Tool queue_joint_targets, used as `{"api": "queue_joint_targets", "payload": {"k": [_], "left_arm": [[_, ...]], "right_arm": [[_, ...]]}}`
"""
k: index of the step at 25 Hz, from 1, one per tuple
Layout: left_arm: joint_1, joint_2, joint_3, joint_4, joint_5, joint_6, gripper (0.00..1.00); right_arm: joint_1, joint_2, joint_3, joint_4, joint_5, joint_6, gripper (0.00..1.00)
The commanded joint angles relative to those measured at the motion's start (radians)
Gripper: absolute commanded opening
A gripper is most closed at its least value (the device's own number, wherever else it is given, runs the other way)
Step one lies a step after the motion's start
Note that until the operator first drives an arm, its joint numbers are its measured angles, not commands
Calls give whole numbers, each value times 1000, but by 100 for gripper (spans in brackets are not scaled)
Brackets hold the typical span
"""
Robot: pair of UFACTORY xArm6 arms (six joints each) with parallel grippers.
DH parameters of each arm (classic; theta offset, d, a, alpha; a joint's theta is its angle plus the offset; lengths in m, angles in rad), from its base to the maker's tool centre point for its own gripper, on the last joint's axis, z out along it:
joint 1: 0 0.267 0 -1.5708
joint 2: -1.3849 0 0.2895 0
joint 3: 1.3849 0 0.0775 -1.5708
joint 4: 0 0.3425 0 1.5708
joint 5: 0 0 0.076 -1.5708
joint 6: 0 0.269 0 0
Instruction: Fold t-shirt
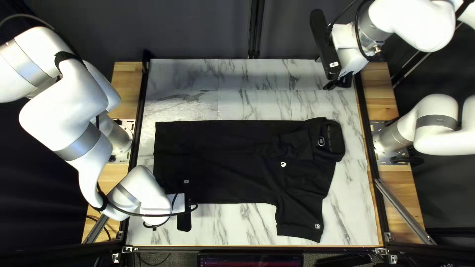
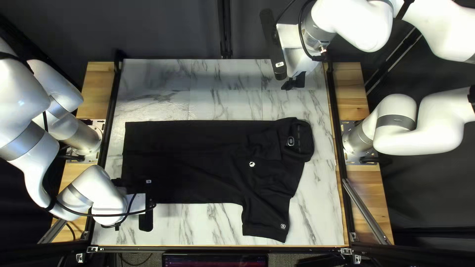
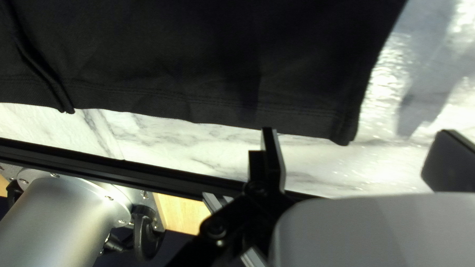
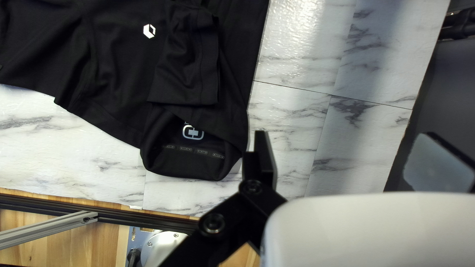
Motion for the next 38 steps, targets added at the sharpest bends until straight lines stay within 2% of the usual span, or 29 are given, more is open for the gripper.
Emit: {"api": "queue_joint_targets", "payload": {"k": [1,7,12,18,22,29,38], "left_arm": [[8,-2,21,-15,-21,14,6],[12,-3,22,-27,-22,25,2],[20,-22,-27,-3,53,14,1],[59,-58,-43,37,115,22,0],[111,-115,-16,84,156,22,0],[164,-278,95,128,219,-19,0],[241,-370,143,163,270,20,0]], "right_arm": [[0,0,0,0,0,0,100],[0,0,0,0,0,0,100],[0,0,0,0,0,0,100],[0,0,0,0,0,0,100],[0,0,0,0,0,0,100],[0,0,0,0,0,0,100],[0,0,0,0,0,0,100]]}}
